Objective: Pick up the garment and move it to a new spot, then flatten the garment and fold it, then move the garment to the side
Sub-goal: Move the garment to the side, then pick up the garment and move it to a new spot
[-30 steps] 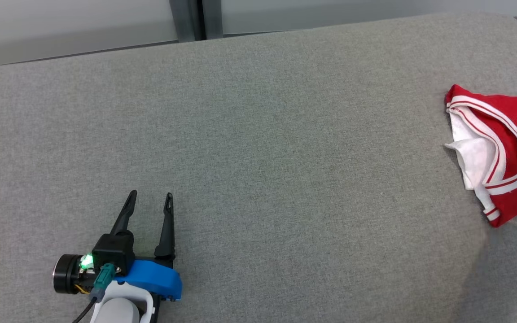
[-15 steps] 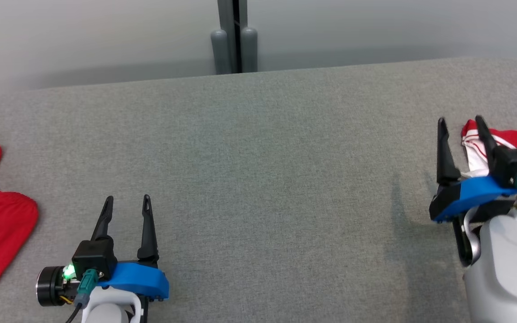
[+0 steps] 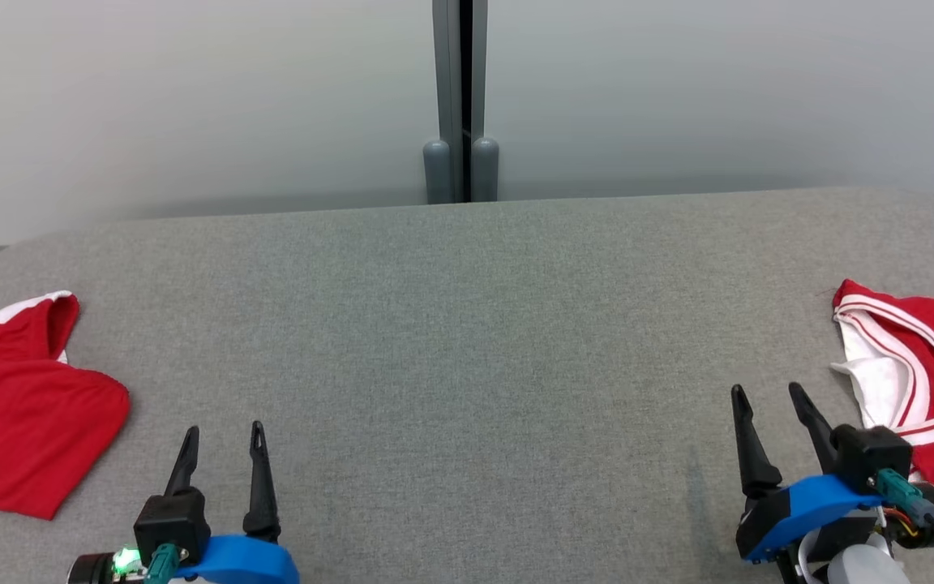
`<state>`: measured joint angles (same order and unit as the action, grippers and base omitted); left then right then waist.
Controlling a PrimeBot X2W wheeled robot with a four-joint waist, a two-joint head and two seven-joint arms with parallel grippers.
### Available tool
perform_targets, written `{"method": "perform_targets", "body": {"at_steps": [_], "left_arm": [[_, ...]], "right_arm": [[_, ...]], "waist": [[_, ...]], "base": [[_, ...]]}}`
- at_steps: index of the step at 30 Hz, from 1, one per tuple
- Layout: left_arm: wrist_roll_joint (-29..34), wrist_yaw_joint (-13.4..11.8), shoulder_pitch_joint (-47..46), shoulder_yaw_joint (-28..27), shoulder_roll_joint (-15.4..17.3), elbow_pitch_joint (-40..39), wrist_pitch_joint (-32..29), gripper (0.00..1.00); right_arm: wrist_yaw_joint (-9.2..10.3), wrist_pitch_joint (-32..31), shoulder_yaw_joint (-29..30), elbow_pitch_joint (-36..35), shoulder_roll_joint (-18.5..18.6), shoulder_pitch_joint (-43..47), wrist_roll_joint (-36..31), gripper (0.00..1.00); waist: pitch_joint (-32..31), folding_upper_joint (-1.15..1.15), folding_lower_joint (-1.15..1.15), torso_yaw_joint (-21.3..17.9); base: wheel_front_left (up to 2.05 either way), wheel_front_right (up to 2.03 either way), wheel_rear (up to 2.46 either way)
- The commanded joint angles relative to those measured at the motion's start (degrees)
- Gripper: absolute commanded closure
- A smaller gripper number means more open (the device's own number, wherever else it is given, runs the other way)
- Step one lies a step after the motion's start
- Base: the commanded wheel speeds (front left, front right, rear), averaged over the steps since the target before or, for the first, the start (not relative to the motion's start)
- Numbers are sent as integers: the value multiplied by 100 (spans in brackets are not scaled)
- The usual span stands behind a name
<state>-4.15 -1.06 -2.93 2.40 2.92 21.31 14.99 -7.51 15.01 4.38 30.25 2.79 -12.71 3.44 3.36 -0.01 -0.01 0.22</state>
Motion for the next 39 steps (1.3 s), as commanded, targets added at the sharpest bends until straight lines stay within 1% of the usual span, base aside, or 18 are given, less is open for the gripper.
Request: {"method": "perform_targets", "body": {"at_steps": [1, 9, 14, 18, 26, 32, 39], "left_arm": [[-41, -34, 80, -38, -1, 18, 27, 0], [-114, -82, 347, -146, 0, 107, 27, 0], [-133, -113, 390, -169, -1, 82, 27, 0], [-186, -140, 386, -200, 0, 75, 27, 0], [-162, -76, 282, -148, 0, 25, 27, 0], [-152, -55, 276, -231, 0, 44, 27, 0], [-81, 5, 307, -273, 0, 44, 27, 0]], "right_arm": [[3, 21, -2, -45, 22, 151, 40, 0], [3, 21, -224, -156, 19, 321, 189, 0], [3, 21, -350, -177, 18, 340, 289, 0], [3, 21, -441, -195, 19, 353, 321, 0], [3, 22, -414, -145, 19, 274, 363, 0], [3, 21, -392, -80, 18, 236, 296, 0], [3, 21, -515, -42, 17, 286, 427, 0]], "waist": [[-123, 1, 1, -83], [-427, 1, 1, -250], [-545, 1, 1, -289], [-575, 1, 1, -289], [-497, 1, 1, -219], [-481, 1, 1, -11], [-482, 1, 1, 533]], "base": [[0, 0, 0], [0, 0, 0], [0, 0, 0], [0, 0, 0], [0, 0, 0], [0, 0, 0], [0, 0, 0]]}}
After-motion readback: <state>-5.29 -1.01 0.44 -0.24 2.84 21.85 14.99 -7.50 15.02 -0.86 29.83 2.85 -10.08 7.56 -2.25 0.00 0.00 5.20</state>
